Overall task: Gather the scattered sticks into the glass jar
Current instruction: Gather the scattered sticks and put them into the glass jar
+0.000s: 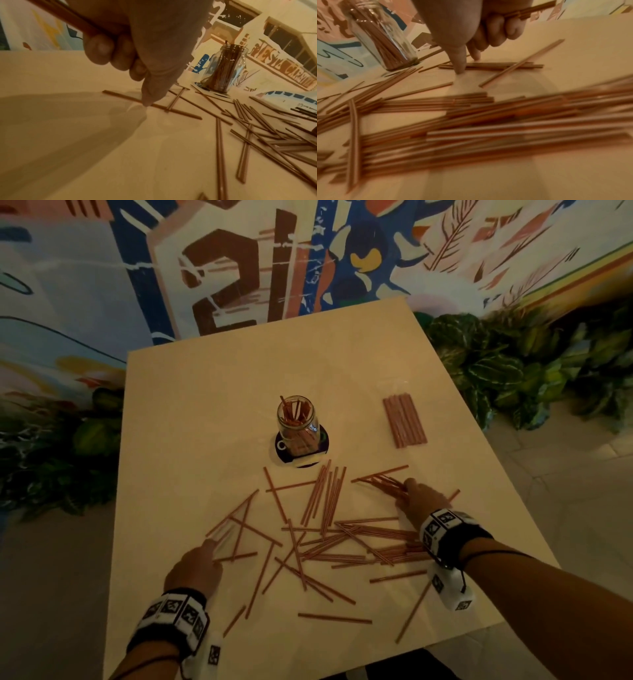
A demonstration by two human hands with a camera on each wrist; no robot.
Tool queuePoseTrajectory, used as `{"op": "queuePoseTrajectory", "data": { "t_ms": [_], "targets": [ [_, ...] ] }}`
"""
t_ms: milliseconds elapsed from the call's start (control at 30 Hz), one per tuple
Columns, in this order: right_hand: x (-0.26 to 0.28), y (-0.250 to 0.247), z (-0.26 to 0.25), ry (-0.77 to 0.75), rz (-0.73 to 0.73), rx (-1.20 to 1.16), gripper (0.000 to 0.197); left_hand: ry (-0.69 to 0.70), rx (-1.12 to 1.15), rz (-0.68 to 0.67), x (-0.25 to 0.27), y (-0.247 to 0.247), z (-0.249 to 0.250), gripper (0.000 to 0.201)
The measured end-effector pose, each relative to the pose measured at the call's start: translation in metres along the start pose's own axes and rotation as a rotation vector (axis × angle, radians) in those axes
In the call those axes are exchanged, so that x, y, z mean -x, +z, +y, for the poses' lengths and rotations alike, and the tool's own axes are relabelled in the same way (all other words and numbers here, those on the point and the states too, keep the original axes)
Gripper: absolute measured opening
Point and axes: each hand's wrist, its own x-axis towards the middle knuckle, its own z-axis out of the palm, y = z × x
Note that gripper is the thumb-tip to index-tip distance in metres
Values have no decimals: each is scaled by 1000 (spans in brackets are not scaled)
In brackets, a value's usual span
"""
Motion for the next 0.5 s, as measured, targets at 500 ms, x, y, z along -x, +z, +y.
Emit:
{"op": "queuePoseTrajectory", "data": {
  "t_ms": [500],
  "targets": [
    [-6,10,-13,-146,-82,264,32,119,-129,-59,11,11,-14,43]
  ]
}}
